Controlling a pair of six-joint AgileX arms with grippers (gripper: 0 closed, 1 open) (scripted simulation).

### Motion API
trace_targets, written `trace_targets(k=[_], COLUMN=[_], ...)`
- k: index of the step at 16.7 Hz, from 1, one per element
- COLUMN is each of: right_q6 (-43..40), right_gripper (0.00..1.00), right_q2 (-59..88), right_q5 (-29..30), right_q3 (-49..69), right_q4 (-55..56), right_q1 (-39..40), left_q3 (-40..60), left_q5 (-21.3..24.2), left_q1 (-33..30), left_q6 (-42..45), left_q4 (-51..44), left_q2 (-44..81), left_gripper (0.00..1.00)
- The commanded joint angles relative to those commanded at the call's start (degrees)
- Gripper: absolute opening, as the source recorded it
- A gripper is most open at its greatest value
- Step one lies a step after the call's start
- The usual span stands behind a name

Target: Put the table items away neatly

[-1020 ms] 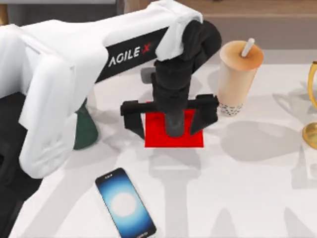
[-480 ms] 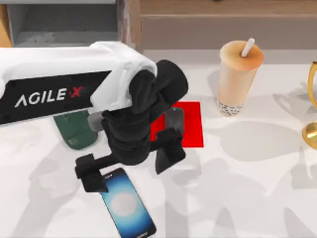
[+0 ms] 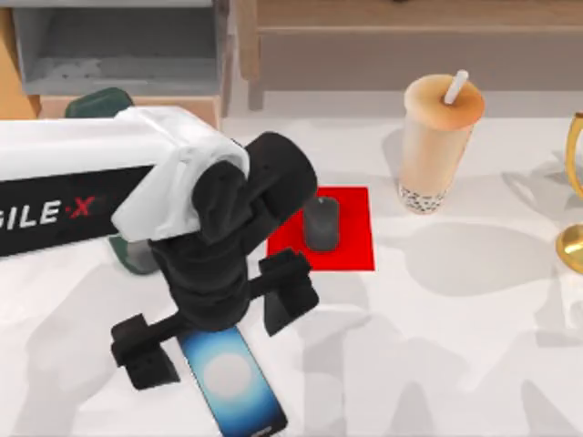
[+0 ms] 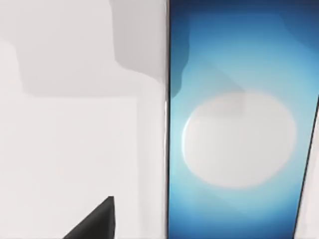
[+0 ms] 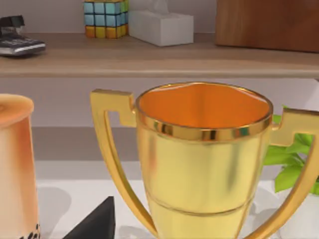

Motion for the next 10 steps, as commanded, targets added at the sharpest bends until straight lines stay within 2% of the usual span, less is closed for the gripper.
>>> trace_targets(k=[4, 10], right_q6=[0.0, 0.0], right_gripper=[1.00, 1.00], right_q2=[0.0, 0.0], right_q5=[0.0, 0.0], right_q3=[0.0, 0.0], right_q4=[0.0, 0.0], right_q1=[0.0, 0.0], left_q3=[-1.0, -7.1], left_q5=[0.0, 0.0], left_q1=[0.1, 0.1], left_q6=[0.1, 0.2], left_q4=[2.1, 13.5], left_q2=[1.1, 6.3], left_gripper=[1.00, 1.00])
